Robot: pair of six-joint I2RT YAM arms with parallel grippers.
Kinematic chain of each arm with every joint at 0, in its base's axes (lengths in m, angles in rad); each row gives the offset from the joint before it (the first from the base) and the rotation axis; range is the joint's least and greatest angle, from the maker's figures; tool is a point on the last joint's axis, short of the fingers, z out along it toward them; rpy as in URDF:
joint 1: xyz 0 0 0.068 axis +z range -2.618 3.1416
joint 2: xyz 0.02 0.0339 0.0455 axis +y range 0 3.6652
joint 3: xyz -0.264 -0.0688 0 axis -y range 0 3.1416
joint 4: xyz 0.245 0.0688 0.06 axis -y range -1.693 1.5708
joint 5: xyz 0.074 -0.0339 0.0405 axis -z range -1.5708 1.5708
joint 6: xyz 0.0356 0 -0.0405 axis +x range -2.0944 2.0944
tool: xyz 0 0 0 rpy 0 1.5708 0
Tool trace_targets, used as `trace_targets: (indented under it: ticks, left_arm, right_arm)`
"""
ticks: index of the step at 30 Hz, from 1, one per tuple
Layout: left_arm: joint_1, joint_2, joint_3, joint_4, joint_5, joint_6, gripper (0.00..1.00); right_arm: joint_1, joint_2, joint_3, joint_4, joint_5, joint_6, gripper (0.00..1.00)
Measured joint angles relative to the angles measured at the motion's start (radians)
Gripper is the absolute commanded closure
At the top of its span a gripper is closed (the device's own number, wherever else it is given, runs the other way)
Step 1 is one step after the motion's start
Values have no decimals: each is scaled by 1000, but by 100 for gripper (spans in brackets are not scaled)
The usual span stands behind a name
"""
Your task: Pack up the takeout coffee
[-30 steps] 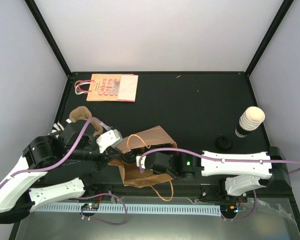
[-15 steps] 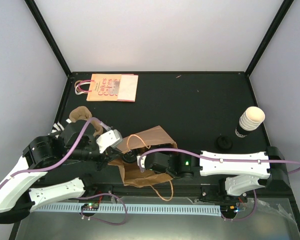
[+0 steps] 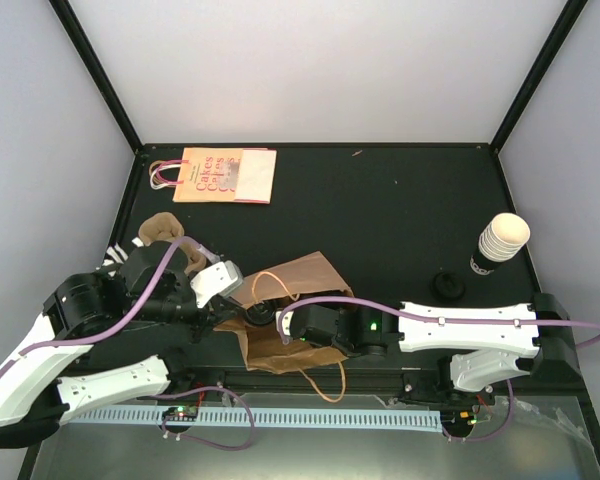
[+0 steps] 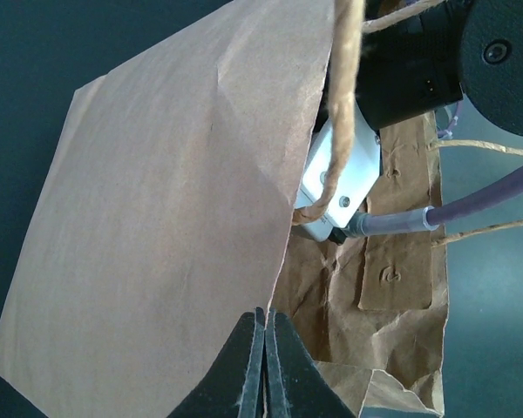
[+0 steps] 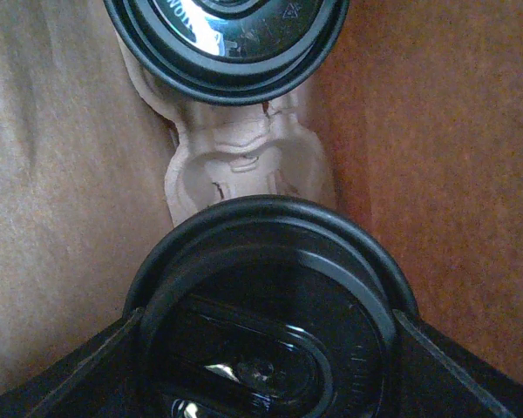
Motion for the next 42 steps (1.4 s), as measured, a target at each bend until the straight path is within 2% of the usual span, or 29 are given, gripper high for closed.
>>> trace_targets:
  ticks: [16,27,28,33,35,38,42]
  left_arm:
    - [0,-31,0,-10,-44,3,98]
    - [0,-31,-2,-5,-19,18,98]
    - [0,-31,-3,-5,-15,18,92]
    - [0,-31,-7,7,1,11,26]
    - [0,-31,-4,18,-4,-9,10]
    - [0,-30,34,36,-63,-84,3]
    - [5,-2,183,55,-155,-183,1]
  right_arm:
    - [39,63,111,-122,1,123,51]
    - [71,65,79,-130,15,153,51]
    - [71,65,78,-127,16,150,51]
    - [71,65,77,-101,24,137,52]
    - [71,65,76,-89,26,130,52]
    - [71,65,67,-74,27,125,52]
    - [71,62,57,-60,26,120,52]
